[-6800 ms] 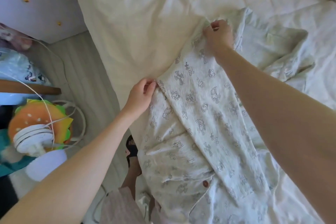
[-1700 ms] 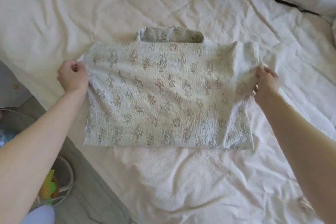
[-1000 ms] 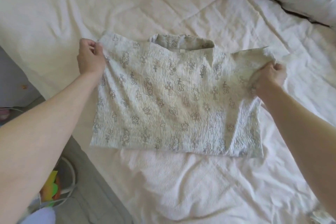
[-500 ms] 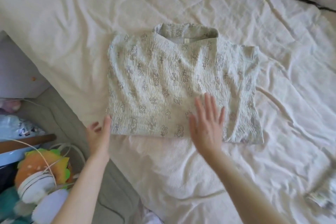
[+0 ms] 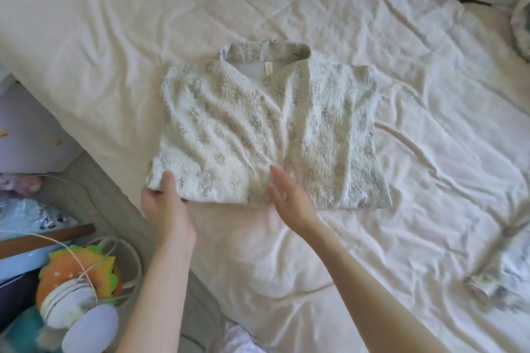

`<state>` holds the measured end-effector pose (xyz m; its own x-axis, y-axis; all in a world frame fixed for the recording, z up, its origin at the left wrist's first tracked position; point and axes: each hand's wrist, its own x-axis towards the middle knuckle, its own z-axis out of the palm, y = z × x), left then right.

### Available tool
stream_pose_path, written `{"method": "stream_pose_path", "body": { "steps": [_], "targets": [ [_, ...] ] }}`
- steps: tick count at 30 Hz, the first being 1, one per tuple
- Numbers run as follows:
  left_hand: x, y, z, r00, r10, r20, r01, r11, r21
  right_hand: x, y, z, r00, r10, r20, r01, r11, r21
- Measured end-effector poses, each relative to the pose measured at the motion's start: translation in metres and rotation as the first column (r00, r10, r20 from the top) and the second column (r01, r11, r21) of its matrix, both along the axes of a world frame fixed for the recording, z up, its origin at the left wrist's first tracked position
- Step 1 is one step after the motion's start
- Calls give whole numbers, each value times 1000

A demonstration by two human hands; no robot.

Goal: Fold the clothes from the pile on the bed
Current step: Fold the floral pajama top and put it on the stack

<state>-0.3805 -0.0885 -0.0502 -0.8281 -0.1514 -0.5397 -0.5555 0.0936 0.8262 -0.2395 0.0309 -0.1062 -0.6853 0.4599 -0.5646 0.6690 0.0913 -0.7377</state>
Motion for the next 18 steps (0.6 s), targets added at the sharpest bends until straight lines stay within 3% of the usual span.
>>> {"method": "stream_pose_path", "body": {
  "steps": [2,5,6,8,10,11,13,15,18],
  "targets": [
    [22,35,25,925,-224,-308,193,973,-130,13,17,24,935,-350,-62,312,892,-327],
    [71,94,39,627,-580,-521,527,808,-265,48,54,44,684,-728,-39,524,528,-668],
    [89,112,38,496,-679,-541,630,711,-313,63,69,48,588,-808,-25,549,422,-722],
    [123,139,27,175,-836,-521,794,433,-428,91,98,51,465,-885,-30,592,336,-732],
    [147,149,2,-176,-916,-360,810,74,-582,111,115,48,481,-875,-59,617,385,-686],
    [153,146,-10,-271,-934,-232,765,-64,-640,116,119,44,529,-847,-52,633,435,-640],
    [153,130,-29,-298,-952,-66,655,-154,-740,118,123,31,583,-810,64,722,480,-498],
    [143,107,-39,-248,-968,41,550,-176,-816,119,126,15,561,-806,190,809,486,-330],
    [121,82,-48,-194,-976,99,475,-182,-861,118,128,2,574,-785,232,816,527,-237]
  ]
}}
